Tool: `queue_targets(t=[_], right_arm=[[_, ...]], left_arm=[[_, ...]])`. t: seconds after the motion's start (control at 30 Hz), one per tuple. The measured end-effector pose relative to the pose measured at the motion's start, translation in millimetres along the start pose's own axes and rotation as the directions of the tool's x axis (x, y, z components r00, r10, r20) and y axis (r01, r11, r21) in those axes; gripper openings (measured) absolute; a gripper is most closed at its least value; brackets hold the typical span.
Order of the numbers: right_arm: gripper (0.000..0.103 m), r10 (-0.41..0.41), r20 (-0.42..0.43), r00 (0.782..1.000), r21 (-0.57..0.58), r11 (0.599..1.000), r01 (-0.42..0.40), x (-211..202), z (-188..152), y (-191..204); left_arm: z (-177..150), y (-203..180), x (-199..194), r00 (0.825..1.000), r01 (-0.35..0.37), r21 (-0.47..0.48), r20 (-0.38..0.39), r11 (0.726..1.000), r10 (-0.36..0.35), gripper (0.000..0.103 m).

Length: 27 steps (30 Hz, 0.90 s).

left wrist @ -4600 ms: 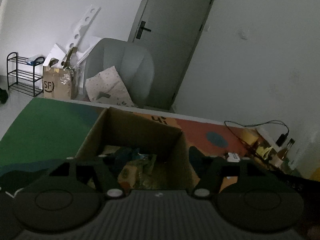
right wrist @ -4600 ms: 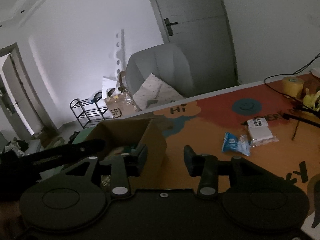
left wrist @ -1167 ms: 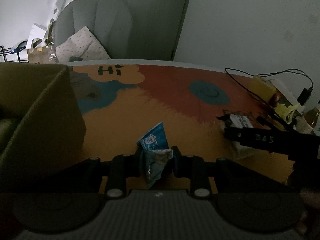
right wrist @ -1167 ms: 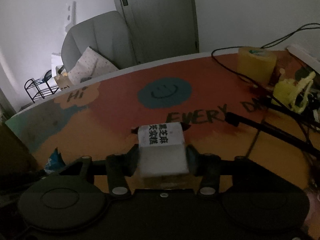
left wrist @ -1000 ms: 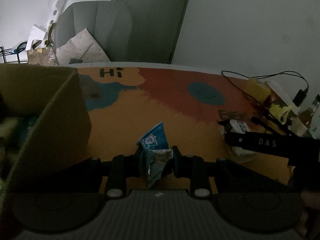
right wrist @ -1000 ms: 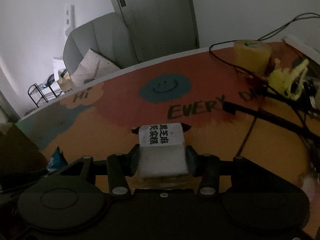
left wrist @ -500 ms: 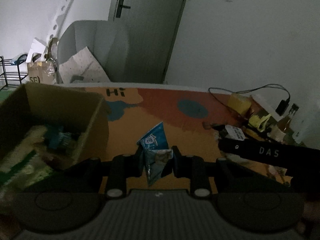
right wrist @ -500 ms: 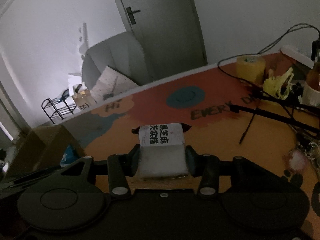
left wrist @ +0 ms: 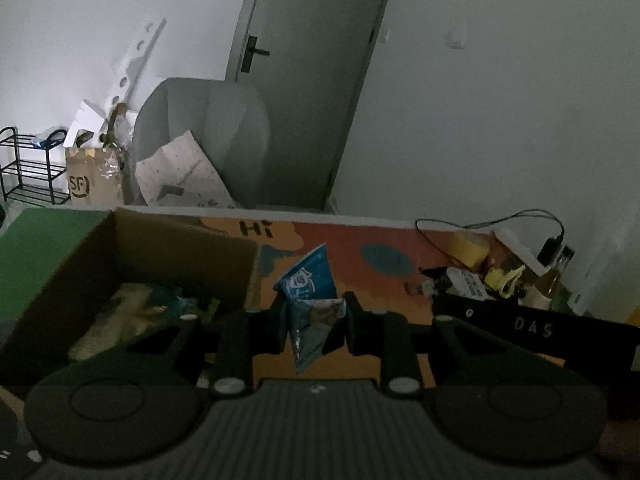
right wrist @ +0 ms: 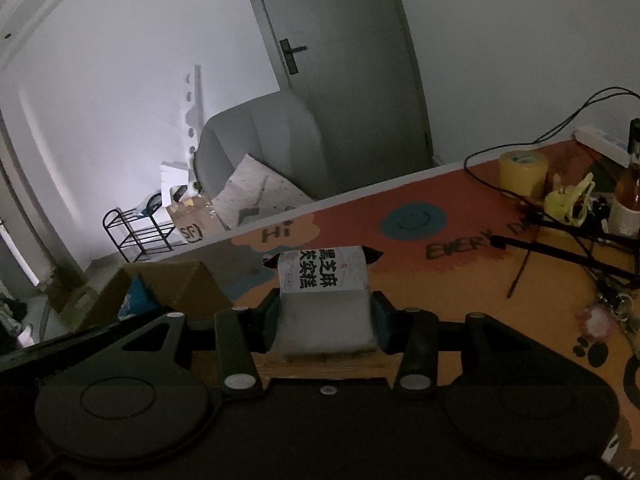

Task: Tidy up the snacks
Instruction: 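Carry both held packs over the cardboard box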

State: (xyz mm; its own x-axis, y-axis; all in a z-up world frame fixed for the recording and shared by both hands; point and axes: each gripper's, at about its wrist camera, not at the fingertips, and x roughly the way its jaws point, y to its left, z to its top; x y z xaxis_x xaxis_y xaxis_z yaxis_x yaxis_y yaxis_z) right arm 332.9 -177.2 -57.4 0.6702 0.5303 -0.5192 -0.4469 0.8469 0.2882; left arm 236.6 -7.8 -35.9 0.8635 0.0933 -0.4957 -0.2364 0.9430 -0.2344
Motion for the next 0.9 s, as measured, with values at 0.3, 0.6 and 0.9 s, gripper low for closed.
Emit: queue_targets(t=[0.3, 0.6, 0.9], right_arm=[[0.044, 0.033, 0.009, 0.999, -0.028, 0.999, -0.032, -7.1, -0.9, 39.9], [0.044, 0.076, 0.006, 0.997, -0.052, 0.996, -0.075, 2.3, 1.1, 70.9], [0.044, 0.125, -0.014, 0.992, -0.082, 0.989, -0.125, 15.5, 4.6, 101.1]], left_arm=[[19.6, 31.6, -31.9, 0.999, 0.006, -0.012, 0.053, 1.000, -0.005, 0.026], [35.2, 77.9, -43.2, 0.996, -0.040, -0.040, 0.079, 0.998, 0.044, 0.026], [47.3, 106.5, -29.6, 0.997, -0.059, -0.059, 0.051, 0.996, 0.062, 0.026]])
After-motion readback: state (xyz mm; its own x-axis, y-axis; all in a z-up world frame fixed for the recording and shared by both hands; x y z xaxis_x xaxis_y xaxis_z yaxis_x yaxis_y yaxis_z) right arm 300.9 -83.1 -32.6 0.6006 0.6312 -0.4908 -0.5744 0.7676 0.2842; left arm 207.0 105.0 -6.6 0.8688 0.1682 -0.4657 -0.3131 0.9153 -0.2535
